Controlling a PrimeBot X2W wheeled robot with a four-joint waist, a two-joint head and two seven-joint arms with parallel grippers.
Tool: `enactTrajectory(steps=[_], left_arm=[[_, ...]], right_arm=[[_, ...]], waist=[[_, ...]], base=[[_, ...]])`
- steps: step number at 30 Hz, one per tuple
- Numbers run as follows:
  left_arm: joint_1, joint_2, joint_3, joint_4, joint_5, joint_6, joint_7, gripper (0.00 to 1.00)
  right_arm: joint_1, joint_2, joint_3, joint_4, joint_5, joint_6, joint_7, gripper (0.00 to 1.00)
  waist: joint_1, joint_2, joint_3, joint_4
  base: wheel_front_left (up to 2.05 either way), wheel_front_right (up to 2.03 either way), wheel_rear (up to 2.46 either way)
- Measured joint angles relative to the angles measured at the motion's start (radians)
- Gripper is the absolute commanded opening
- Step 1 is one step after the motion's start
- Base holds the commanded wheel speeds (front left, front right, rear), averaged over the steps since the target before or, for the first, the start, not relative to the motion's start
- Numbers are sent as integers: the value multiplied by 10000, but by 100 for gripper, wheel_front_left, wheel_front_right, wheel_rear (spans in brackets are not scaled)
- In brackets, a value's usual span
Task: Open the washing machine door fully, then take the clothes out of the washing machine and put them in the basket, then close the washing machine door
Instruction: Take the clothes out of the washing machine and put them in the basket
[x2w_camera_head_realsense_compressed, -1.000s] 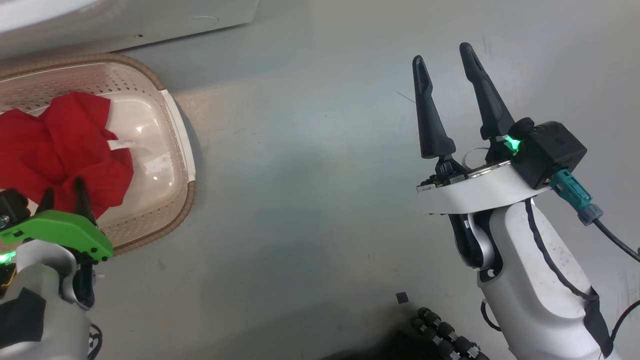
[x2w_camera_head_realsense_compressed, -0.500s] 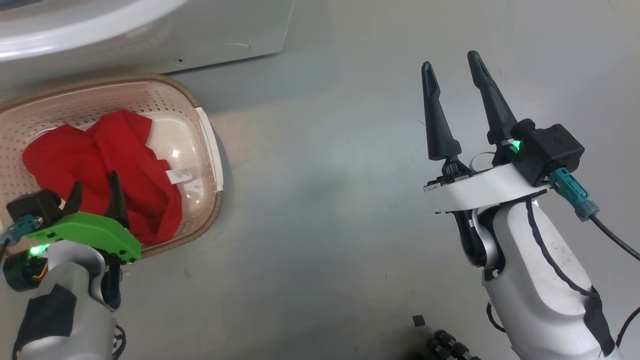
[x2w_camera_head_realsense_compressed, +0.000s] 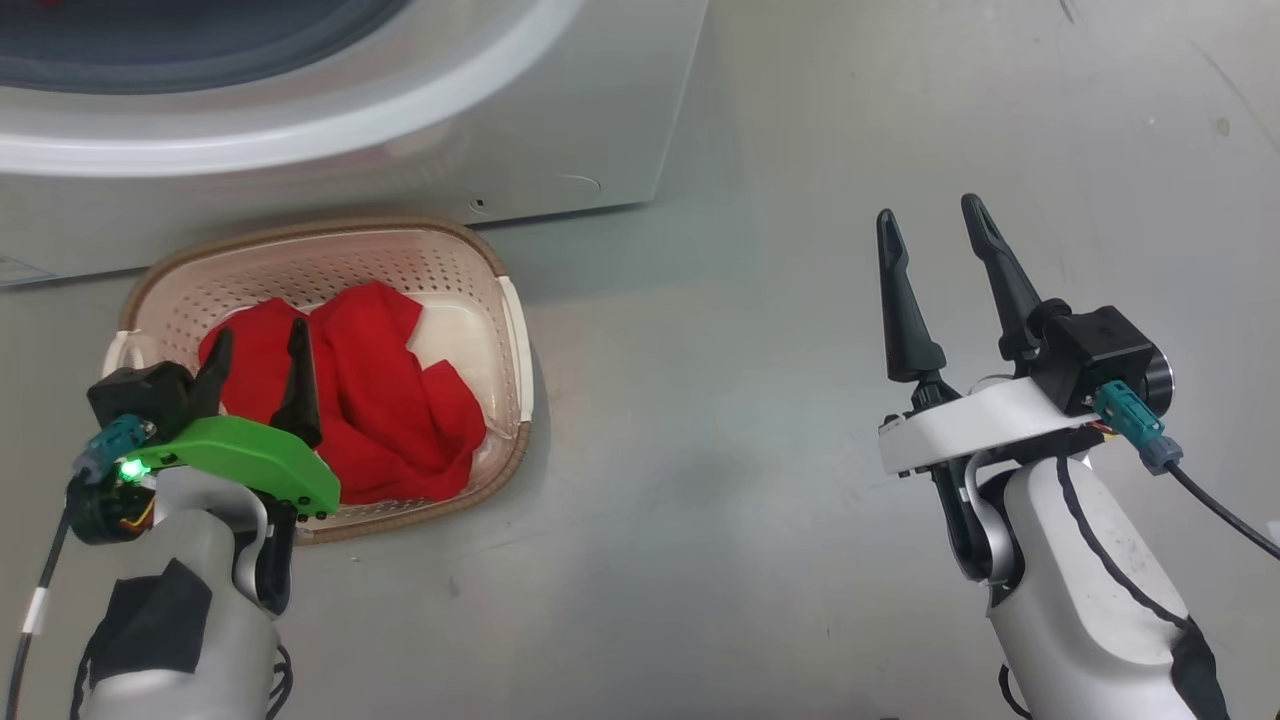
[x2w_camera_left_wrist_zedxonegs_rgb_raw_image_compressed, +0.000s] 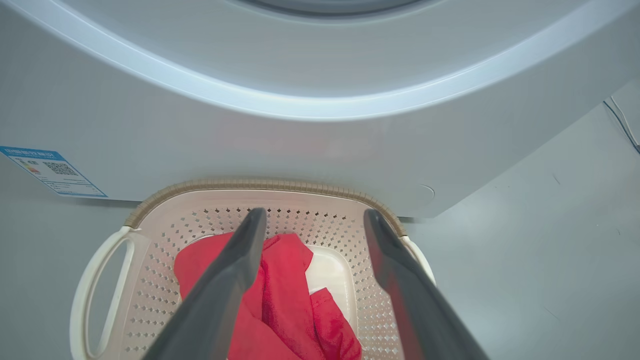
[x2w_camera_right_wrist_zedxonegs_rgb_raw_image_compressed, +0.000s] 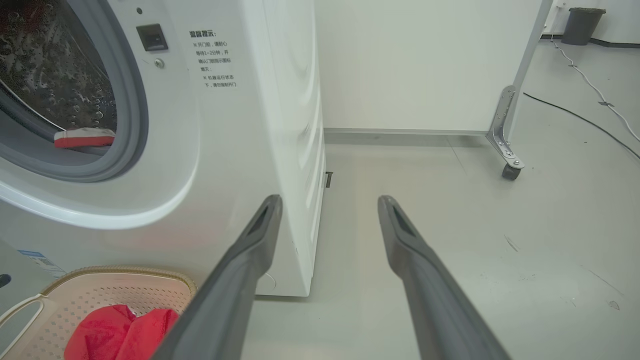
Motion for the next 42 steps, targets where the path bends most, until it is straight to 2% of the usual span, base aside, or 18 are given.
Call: enactTrajectory(steps=[10, 18, 42], left_arm=[[562, -73, -40, -1850, 591, -29, -6, 100], [1569, -65, -111, -2757, 1045, -6, -6, 100], [4079, -100, -403, -4389, 1227, 295, -6, 100]], right_arm=[[693, -8, -291, 466, -15, 196, 0, 100], [1232, -6, -387, 694, -73, 339, 0, 100], [2466, 15, -583, 805, -73, 428, 2, 100]], waist=[[0, 0, -1294, 690], [0, 0, -2352, 1017], [0, 0, -4174, 1166]], base=[[0, 0, 0], [0, 0, 0], [0, 0, 0]])
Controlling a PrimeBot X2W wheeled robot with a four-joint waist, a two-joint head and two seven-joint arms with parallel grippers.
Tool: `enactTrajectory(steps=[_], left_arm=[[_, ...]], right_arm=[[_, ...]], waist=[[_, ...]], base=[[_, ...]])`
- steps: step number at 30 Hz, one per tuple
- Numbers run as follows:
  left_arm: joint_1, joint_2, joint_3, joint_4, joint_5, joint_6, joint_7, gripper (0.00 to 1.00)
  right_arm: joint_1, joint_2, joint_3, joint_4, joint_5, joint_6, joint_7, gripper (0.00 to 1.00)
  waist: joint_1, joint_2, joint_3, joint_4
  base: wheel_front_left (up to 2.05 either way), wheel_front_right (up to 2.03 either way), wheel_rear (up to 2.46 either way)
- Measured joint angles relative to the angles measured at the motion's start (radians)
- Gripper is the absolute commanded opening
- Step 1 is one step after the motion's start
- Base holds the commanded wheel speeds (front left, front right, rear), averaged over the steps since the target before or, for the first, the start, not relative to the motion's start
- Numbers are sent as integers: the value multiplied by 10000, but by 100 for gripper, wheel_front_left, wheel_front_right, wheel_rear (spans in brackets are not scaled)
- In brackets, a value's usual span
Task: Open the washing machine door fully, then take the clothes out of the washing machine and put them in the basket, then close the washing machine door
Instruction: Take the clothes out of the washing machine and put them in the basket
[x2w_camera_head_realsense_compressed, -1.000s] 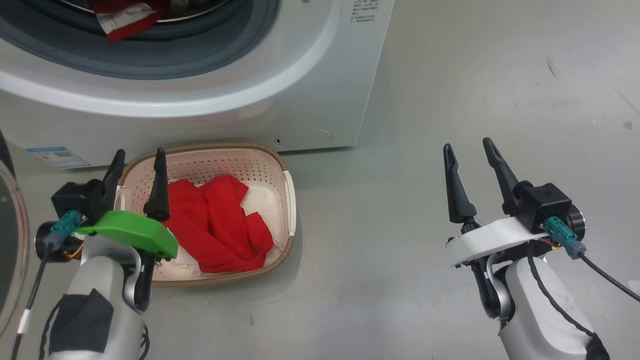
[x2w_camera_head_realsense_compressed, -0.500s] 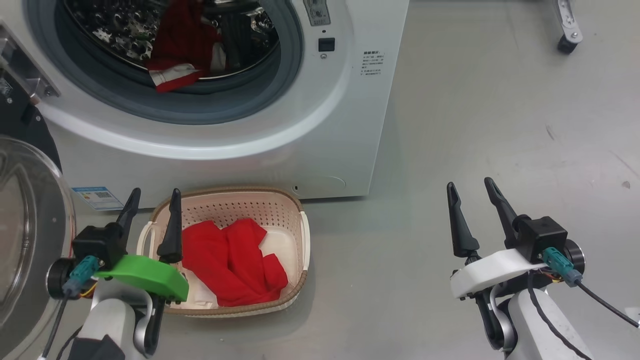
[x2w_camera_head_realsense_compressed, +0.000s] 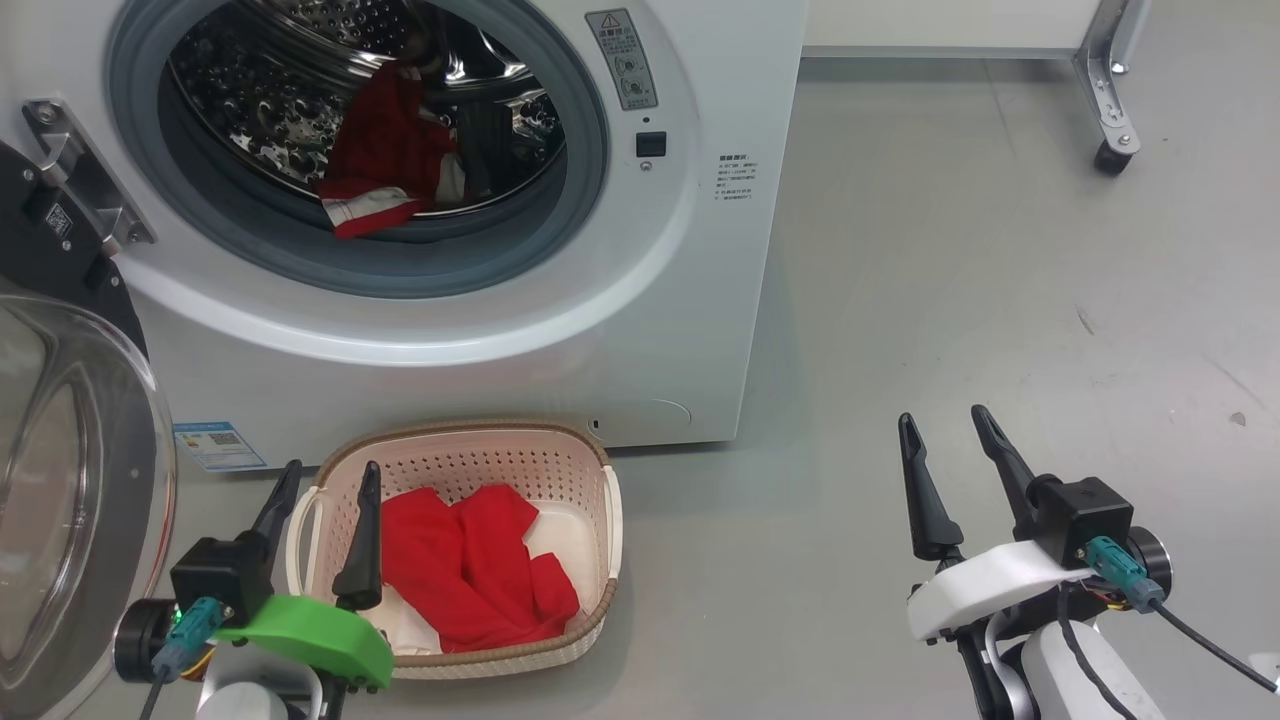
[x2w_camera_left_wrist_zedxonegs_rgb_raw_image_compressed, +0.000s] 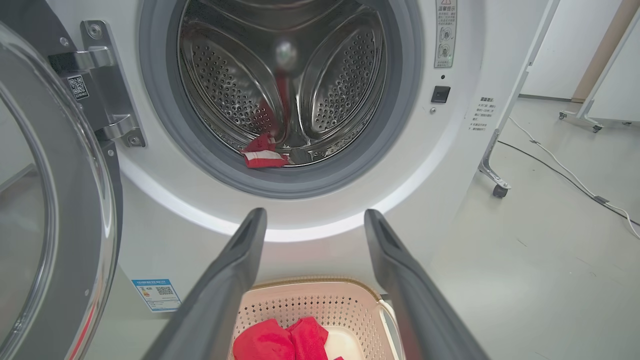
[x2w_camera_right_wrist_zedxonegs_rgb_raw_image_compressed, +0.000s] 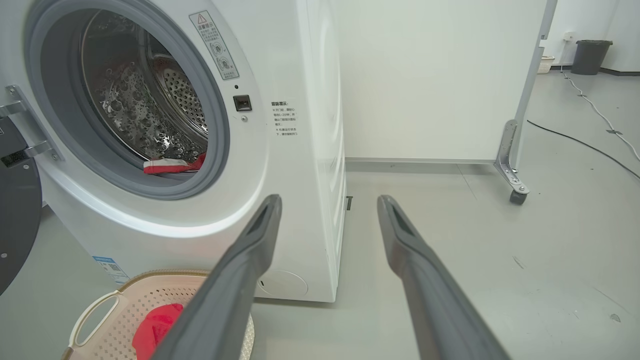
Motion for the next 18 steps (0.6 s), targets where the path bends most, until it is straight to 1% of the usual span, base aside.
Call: enactTrajectory(steps=[6, 18], left_arm=[[412, -6, -33, -410, 2, 163, 2, 100], [888, -6, -73, -1170, 17, 351, 148, 100]], right_arm=[[103, 4, 2, -27, 0, -2, -2, 100], [217, 4, 2, -100, 0, -2, 0, 100]], waist=[[0, 0, -186, -32], [0, 0, -185, -73]], base=[[0, 0, 0], [0, 0, 0]])
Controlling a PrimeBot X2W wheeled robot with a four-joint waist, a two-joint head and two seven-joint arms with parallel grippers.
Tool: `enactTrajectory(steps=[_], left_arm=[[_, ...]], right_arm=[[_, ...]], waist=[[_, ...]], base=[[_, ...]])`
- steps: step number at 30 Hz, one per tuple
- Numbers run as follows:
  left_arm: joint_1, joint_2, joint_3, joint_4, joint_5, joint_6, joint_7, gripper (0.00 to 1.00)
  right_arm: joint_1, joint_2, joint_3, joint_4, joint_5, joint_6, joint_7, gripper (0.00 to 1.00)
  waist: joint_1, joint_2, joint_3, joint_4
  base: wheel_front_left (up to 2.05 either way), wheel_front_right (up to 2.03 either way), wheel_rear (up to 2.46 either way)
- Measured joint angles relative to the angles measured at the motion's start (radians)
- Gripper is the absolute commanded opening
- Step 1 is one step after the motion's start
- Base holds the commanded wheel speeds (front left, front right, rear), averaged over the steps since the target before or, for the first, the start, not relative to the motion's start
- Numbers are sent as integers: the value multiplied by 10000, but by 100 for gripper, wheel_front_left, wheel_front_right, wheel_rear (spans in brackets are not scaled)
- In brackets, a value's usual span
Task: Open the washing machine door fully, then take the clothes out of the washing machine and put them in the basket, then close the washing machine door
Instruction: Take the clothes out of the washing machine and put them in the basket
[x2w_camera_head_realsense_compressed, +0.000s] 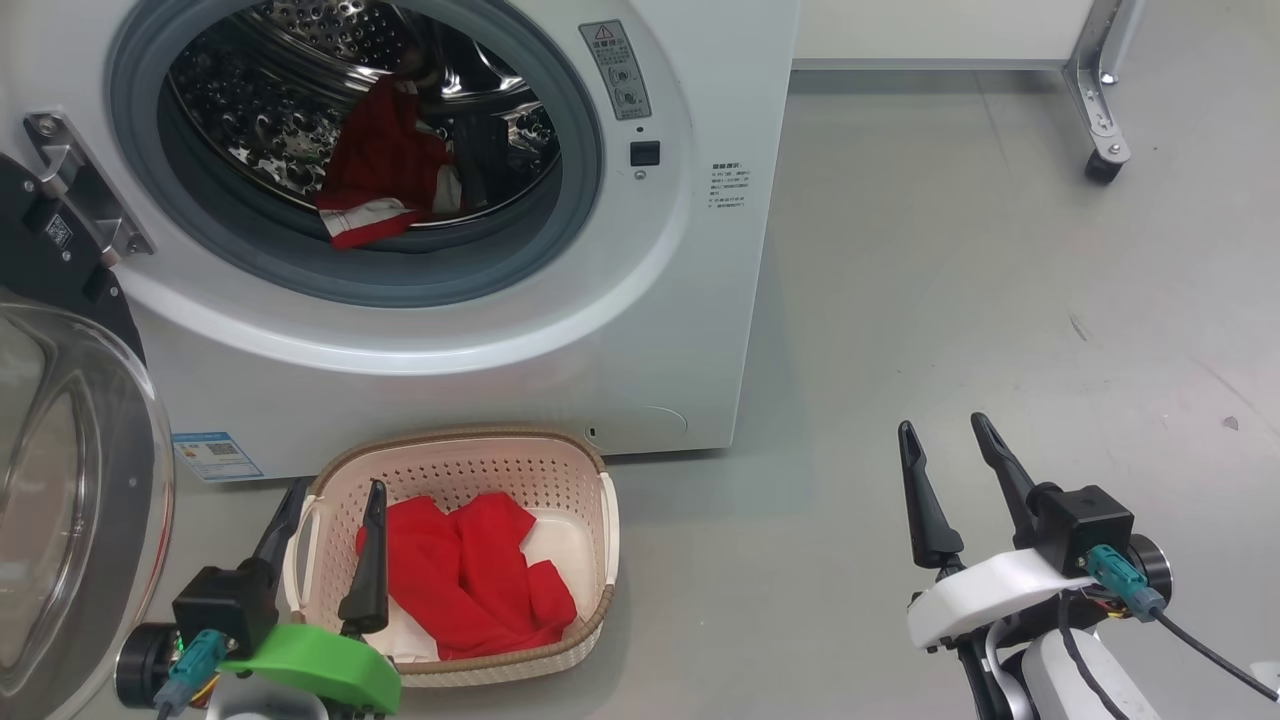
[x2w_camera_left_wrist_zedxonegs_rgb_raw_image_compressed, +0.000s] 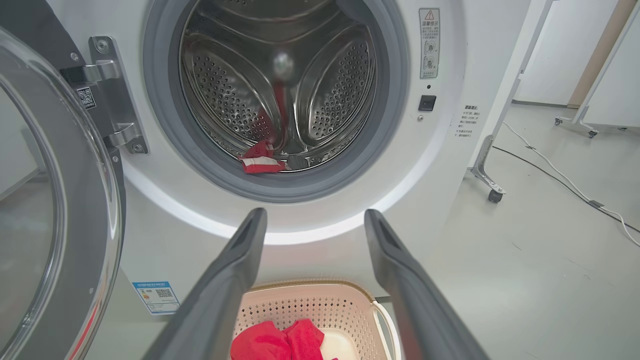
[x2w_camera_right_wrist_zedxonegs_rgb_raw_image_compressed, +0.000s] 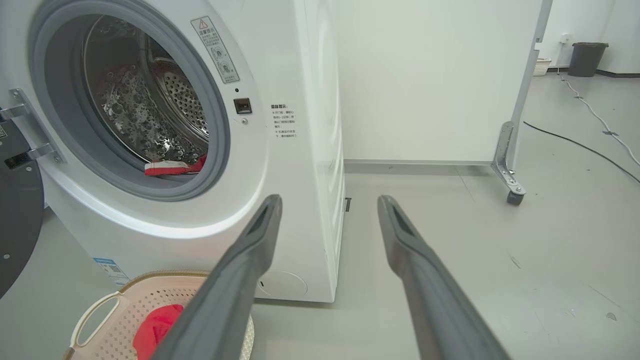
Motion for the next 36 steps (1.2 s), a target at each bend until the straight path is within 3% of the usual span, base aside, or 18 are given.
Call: enactTrajectory(steps=[13, 24, 36], left_arm=[[200, 2, -35, -717, 2, 153, 259, 100], [97, 12, -174, -1116, -59, 148, 587, 100], [-1983, 92, 59, -336, -259, 23, 1425, 100]], right_arm=[[4, 2, 31, -121, 0, 0, 0, 100], [-81, 2, 113, -568, 0, -23, 0, 100], [-1023, 0, 493, -1101, 15, -33, -2, 100]], waist=[[0, 0, 82, -72], [0, 1, 780, -223], [0, 1, 2359, -626]], base=[[0, 0, 0], [0, 0, 0], [0, 0, 0]])
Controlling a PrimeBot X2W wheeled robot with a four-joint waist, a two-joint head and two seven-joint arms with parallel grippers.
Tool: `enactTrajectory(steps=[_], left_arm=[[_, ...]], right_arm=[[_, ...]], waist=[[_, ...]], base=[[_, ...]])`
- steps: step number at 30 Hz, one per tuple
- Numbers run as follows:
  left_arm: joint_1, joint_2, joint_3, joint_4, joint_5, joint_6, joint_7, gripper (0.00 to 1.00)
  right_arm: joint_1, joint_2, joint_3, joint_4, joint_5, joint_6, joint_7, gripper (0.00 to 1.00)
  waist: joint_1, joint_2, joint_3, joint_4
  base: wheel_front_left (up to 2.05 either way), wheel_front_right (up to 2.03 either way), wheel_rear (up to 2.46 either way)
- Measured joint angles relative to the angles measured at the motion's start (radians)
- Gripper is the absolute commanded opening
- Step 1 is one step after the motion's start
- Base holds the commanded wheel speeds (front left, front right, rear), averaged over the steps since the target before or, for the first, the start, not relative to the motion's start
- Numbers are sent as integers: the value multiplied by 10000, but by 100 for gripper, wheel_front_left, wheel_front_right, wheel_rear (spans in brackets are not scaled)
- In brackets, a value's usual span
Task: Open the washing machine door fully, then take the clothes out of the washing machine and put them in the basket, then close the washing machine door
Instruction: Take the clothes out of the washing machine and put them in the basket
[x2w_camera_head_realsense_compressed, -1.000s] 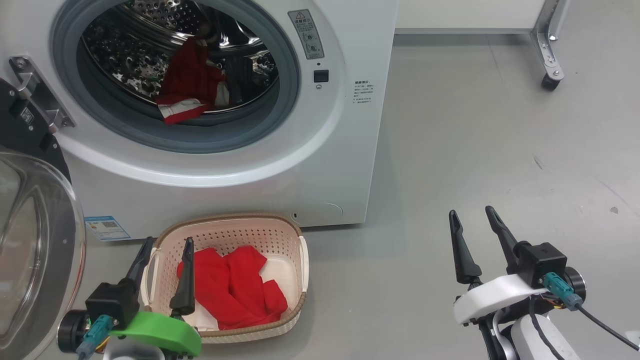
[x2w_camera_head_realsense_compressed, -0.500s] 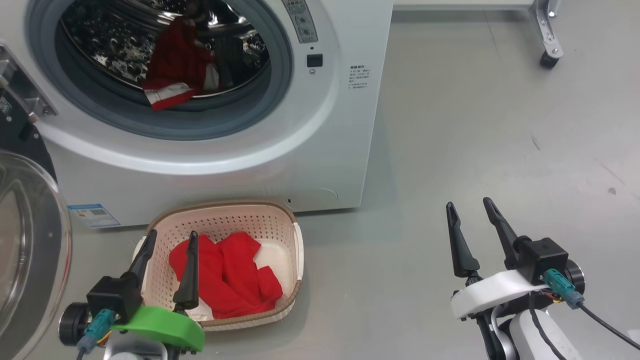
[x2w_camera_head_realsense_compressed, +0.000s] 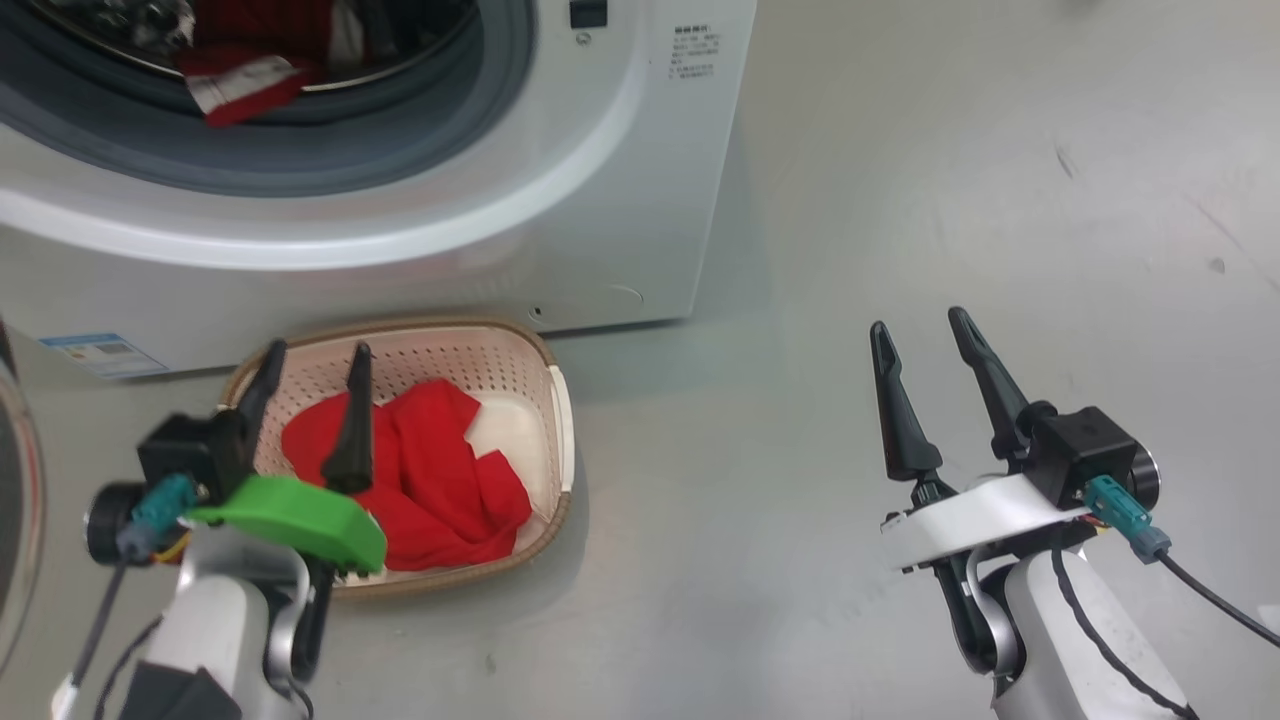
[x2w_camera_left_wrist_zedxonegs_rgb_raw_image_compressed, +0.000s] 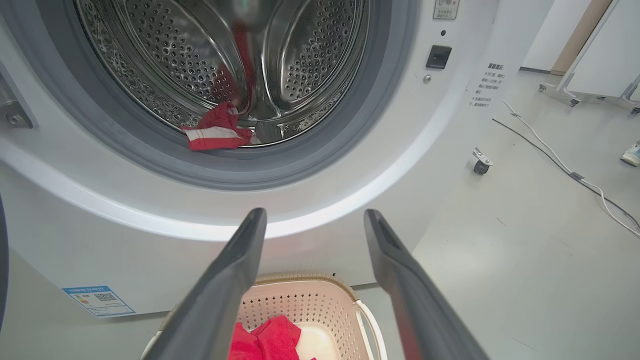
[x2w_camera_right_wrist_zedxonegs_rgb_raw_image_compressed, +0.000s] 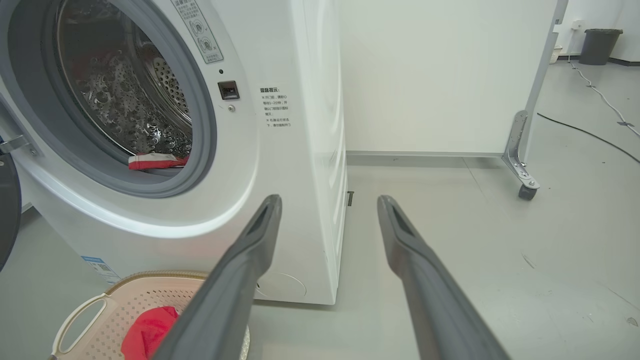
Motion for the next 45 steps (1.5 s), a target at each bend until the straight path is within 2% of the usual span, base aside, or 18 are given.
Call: enactTrajectory(steps=[10, 20, 29, 37, 45], left_arm=[[-1936, 627, 380, 1043, -42, 0, 1041, 100], [-4099, 2105, 755, 1544, 268, 0, 2274, 100], [-5522, 3572, 1273, 1749, 625, -61, 2880, 100], [-6569, 4136, 1313, 2034, 694, -359, 3227, 100], [-7488, 4646, 1522, 2303, 704, -405, 3494, 100]], right_arm=[[-629, -6, 453, -378, 481, -173, 0, 100], [-1337, -10, 968, -878, 1406, -347, 0, 100], [-2128, -6, 1450, -1170, 2107, -518, 0, 100], [-2173, 2, 1521, -1177, 2226, -635, 0, 100], [-2270, 2, 1645, -1177, 2372, -698, 0, 100]], waist=[[0, 0, 1205, -562], [1, 0, 2572, -1361], [1, 0, 3691, -2208], [2, 0, 4318, -2918], [1, 0, 4576, -3212]], base=[[0, 0, 0], [0, 0, 0], [0, 0, 0], [0, 0, 0], [0, 0, 0]])
